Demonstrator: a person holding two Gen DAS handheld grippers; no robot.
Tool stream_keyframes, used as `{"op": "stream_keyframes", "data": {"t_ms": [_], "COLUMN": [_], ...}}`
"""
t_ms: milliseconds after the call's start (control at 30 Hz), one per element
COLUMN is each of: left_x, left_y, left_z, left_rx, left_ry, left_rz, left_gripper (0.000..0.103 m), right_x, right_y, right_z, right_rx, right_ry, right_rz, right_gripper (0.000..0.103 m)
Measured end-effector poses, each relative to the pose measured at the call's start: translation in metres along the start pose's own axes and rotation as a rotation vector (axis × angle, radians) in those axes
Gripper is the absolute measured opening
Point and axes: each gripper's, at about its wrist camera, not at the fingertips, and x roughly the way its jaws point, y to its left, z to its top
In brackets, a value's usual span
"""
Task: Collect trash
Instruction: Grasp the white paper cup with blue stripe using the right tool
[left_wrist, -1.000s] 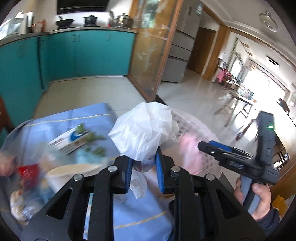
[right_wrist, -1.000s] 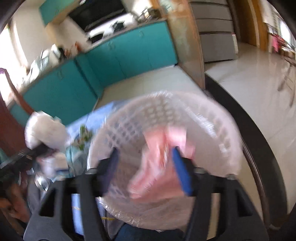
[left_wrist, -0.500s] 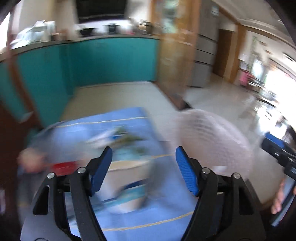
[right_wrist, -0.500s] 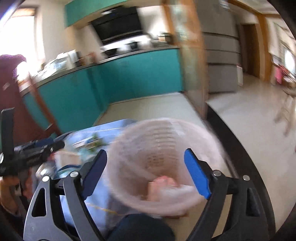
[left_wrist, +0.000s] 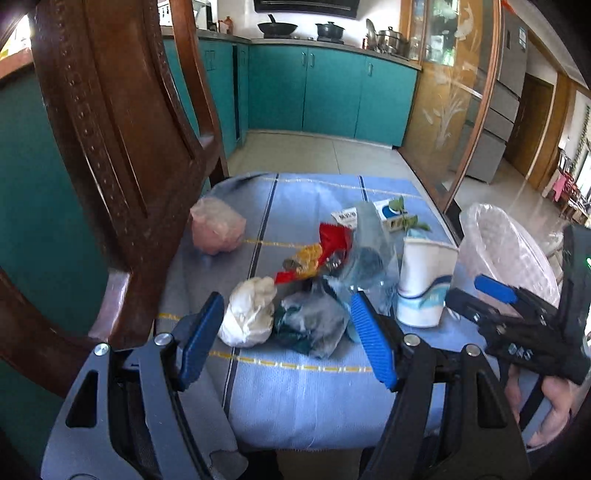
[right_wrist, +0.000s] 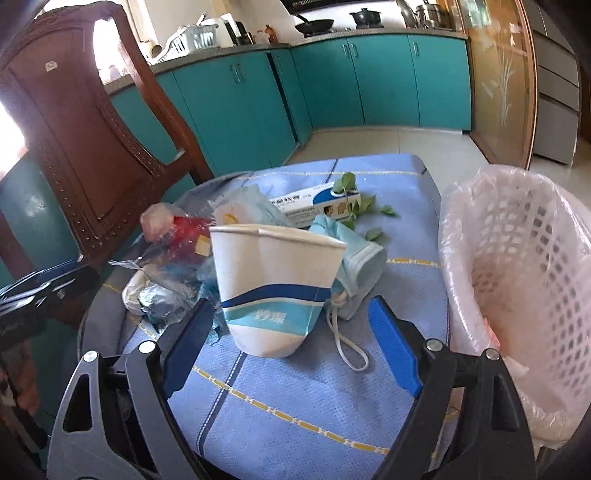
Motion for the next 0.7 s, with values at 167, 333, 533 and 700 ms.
{"op": "stream_keyframes", "data": {"t_ms": [167, 333, 533, 700], "left_x": [-0.005, -0.016, -0.021, -0.020], "left_y": [0.006, 0.011, 0.018, 0.016], "left_z": [-0.005, -0.010, -0.014, -0.018], "left_rx": [-0.010, 0.018, 0.046, 0.094], "left_ry": [-0.001, -0.030, -0.040, -0.031], "left_rz": [-0.057, -0.086, -0.147, -0.193], "left_gripper": [0.077, 0.080, 0.081, 0.083], "right_x": [0.010, 0.019, 0.032, 0.038], "right_y": [0.004, 0.018, 0.030, 0.037], "right_z": [0.011, 0.017, 0.016, 0.016], "right_rx": [-0.019, -0.058, -0.101, -0.095], "right_ry": [0.012, 0.020, 0.058, 0.078], "right_rz": [-0.062, -0.098, -0.156, -0.180], "right_gripper": [0.089, 0.091, 0.091, 0.091]}}
